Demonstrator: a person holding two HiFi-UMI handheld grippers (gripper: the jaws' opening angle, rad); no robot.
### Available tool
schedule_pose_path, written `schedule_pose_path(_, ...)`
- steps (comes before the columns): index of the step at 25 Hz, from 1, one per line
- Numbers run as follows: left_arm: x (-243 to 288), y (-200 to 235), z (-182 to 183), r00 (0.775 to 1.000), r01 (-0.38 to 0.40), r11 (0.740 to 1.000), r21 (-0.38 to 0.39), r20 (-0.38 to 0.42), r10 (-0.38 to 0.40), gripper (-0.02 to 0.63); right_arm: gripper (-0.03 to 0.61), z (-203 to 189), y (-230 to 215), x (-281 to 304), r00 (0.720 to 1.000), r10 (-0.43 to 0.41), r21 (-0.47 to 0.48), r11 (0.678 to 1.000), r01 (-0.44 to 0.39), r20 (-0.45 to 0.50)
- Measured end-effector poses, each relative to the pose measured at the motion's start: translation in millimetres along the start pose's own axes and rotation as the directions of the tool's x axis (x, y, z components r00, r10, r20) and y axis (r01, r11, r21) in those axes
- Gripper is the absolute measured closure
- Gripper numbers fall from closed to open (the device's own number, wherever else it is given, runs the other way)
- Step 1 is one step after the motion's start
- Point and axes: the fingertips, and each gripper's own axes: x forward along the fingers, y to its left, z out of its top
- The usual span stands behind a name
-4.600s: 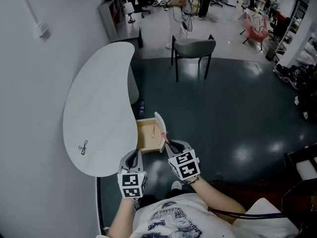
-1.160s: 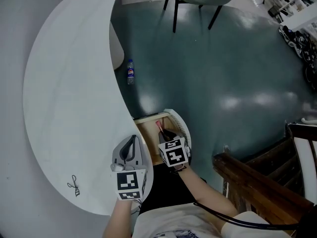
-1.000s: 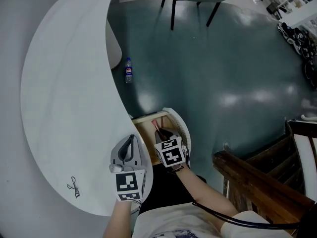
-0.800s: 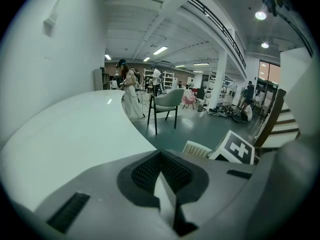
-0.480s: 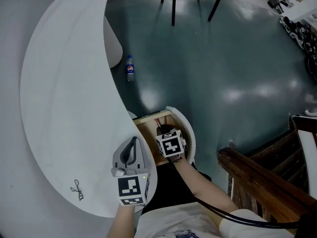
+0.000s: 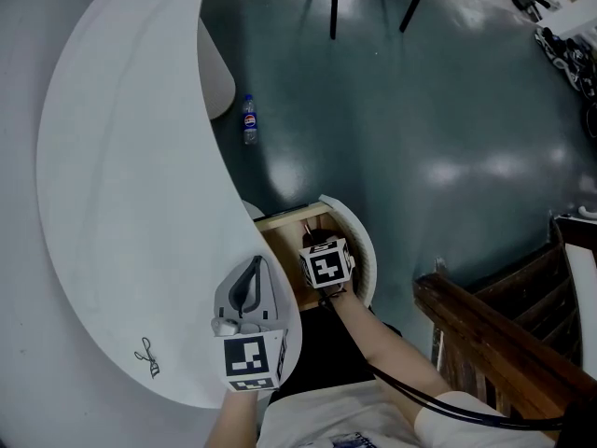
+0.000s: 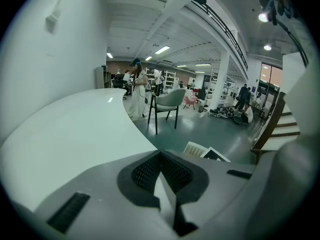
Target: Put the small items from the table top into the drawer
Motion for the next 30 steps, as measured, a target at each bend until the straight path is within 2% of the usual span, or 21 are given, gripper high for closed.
schedule_pose_path(5, 1, 1, 0, 1.0, 0.001, 1.0, 0.019, 0.001, -0.001, 0.594, 0.518, -6, -3, 8, 0.999, -0.032, -0.057, 0.998, 0.03, -0.04)
schedule_pose_path(13, 0, 0, 3, 1.0, 0.005, 1.0, 0.02, 0.009, -0.006, 0.594, 0.517, -11, -4, 12, 0.995, -0.055, -0.066, 0.997, 0.049, -0.085)
schedule_pose_path(23, 1, 1, 4, 1.0, 0.01, 0.999, 0.033, 0.007, -0.01, 0.594, 0.517, -11, -6, 11, 0.993, -0.068, -0.078, 0.995, 0.06, -0.095)
schedule_pose_path(30, 1, 0, 2, 1.0, -0.002, 0.999, 0.053, 0.015, 0.002, 0.594, 0.517, -2, -1, 2, 0.996, -0.057, -0.09, 0.995, 0.051, -0.066)
